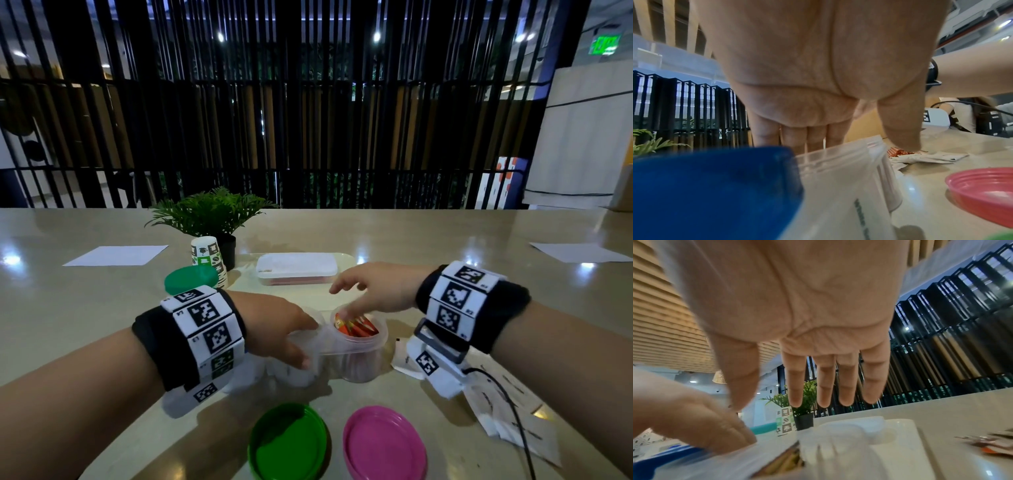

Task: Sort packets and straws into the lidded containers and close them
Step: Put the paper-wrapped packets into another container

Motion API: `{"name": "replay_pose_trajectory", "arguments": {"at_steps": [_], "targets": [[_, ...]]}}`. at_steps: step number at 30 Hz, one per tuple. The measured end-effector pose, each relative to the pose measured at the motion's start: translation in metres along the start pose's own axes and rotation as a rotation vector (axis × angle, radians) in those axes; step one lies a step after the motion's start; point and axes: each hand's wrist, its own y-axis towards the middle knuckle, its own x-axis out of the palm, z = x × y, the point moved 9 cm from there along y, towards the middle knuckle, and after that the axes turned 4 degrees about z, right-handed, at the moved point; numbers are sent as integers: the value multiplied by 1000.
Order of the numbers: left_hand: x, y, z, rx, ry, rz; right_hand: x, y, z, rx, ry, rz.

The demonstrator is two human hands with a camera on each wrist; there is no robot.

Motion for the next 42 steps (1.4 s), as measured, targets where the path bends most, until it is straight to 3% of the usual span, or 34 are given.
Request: {"name": "replay_pose_trajectory", "arguments": {"at_steps": [4,18,24,30,36,42], "targets": [[3,1,1,8,45,-12,21,-13,23,67,-55,-137],[1,2,13,21,105,-22,26,-20,33,67,-31,-82],[-7,-2,10,-4,16,47,7,-27,42,68,33,-52],[-49,-11,23,9,32,258,-19,-38,77,167,30,28],[-69,-7,62,77,-29,398,-8,-44,119,300,30,-17],[-70,13,134,226,-65,405,11,-47,134,380,-98,-107]]}}
